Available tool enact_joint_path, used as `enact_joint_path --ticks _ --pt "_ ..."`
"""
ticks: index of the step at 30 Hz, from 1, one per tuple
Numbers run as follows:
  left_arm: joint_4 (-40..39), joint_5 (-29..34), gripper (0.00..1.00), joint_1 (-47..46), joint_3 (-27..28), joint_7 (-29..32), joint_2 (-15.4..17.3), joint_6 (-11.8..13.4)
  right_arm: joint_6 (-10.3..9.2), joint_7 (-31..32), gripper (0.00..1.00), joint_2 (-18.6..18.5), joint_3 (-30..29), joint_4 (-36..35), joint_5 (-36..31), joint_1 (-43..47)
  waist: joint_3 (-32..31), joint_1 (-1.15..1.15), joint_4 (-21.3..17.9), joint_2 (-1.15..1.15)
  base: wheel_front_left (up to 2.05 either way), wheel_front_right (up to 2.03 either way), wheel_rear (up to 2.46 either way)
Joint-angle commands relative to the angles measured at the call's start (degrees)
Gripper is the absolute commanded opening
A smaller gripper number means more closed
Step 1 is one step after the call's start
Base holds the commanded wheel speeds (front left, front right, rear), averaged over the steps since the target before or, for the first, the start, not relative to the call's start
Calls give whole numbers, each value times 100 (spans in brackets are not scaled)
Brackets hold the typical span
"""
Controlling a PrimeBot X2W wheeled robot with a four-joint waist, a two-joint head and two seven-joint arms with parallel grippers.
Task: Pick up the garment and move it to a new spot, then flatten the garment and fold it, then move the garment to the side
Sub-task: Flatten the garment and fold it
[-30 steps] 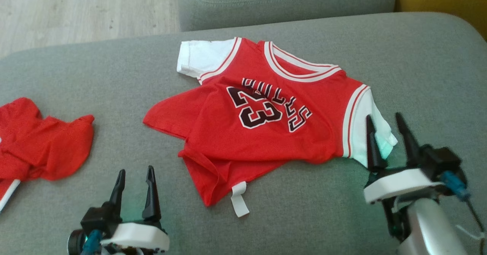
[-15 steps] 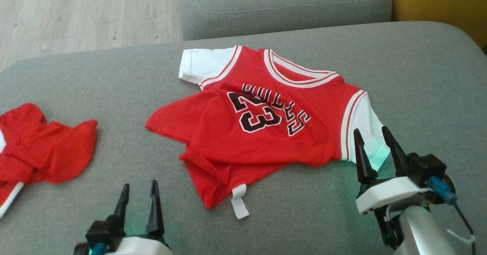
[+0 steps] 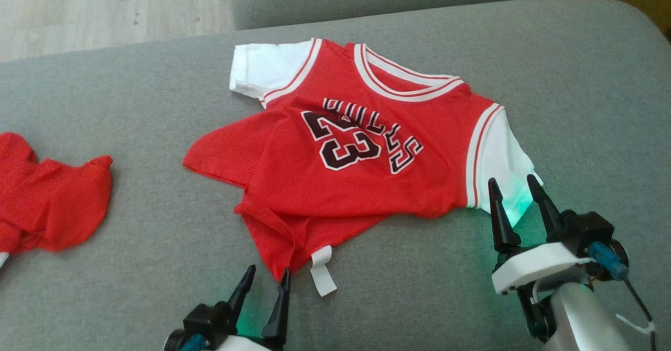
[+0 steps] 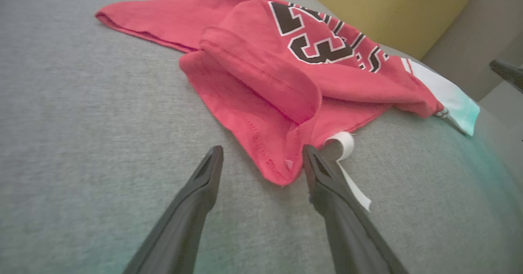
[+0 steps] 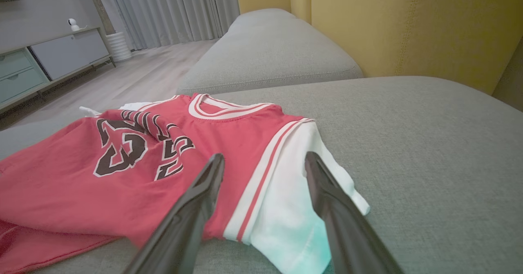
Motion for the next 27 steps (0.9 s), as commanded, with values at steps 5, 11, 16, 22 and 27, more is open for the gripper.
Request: enact_joint_path --ticks 5,11,16,22,27 --pt "-81 -24 100 -292 35 -32 8 -53 -4 -36 100 -16 77 -152 -106 -283 105 -1 -103 0 0 0 0" --pt "-74 27 100 -423 14 -32 8 -70 -4 -36 100 -16 106 -164 -99 -354 190 -1 -191 0 0 0 0" --pt "-349 218 100 -441 135 -32 8 25 -4 -36 100 -16 57 -174 -75 -372 229 -1 -228 0 0 0 0" --pt "-273 108 100 -347 46 -32 8 -4 -4 -36 100 -16 29 -133 -37 -344 220 -1 -215 0 0 0 0" --pt "-204 -78 100 -346 -86 -32 8 -64 -4 -36 100 -16 62 -111 19 -352 208 -1 -185 0 0 0 0"
